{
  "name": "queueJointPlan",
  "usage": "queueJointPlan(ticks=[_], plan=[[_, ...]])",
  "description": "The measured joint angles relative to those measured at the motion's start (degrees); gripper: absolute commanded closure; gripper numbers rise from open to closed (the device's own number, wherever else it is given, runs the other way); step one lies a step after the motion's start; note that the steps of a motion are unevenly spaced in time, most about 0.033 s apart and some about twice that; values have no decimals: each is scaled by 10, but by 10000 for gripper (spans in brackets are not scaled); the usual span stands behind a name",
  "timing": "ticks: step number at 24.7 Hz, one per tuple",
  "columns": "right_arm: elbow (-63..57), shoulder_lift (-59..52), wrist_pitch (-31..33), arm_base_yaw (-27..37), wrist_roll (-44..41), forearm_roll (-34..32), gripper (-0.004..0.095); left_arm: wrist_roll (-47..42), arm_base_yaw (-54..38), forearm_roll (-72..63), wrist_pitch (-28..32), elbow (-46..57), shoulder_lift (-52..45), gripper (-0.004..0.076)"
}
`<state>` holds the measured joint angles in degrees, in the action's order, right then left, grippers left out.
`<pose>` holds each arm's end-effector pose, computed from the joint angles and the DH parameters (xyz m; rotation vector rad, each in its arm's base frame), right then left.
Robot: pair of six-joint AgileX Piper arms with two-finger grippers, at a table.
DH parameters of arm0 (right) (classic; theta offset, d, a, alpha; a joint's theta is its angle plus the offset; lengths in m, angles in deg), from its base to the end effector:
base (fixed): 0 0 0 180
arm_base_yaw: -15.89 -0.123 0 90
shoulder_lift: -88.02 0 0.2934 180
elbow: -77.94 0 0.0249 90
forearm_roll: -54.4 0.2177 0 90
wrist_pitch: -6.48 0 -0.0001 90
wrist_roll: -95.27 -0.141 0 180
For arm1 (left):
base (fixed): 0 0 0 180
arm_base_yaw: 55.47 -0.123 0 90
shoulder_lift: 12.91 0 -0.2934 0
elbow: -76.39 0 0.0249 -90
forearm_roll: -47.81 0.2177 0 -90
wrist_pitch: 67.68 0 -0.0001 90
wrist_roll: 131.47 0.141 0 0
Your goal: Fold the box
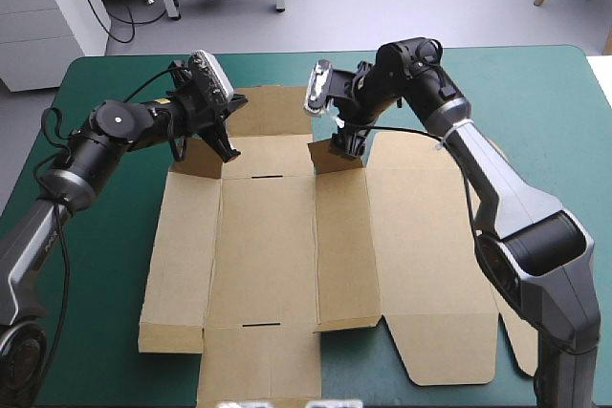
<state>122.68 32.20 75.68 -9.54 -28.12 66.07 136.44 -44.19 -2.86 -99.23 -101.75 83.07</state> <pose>0.3923 0.2161 0.3123 -1.6620 1.9475 0.0676 0.3441 -0.1269 0.3470 1.1256 1.6931 -0.0995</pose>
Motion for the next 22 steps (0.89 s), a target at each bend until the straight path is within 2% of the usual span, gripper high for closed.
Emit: queueJointPlan(ticks=[1,2,3,4,6,9,11,16,20,21,22], plan=[[2,-9,6,0,-60,-20,631,0,0,0,2,0,0,708],[3,-15,9,0,-100,-34,898,0,0,0,4,0,0,652],[3,-19,11,0,-147,-53,909,0,0,0,7,0,0,584],[3,-21,12,0,-188,-67,913,0,0,0,9,0,0,458],[3,-23,13,0,-252,-90,913,0,0,0,11,0,0,261],[3,-23,14,0,-329,-117,913,-6,0,0,19,0,0,68],[3,-23,14,0,-381,-139,913,-20,0,0,32,0,0,34],[-1,-30,14,4,-443,-159,913,-72,0,0,52,0,0,39],[-62,-85,5,27,-487,-158,918,-175,0,57,50,0,-19,39],[-86,-105,-3,33,-493,-157,927,-202,0,90,46,0,-26,39],[-140,-149,-27,44,-502,-156,927,-265,-3,160,25,0,-42,39]])
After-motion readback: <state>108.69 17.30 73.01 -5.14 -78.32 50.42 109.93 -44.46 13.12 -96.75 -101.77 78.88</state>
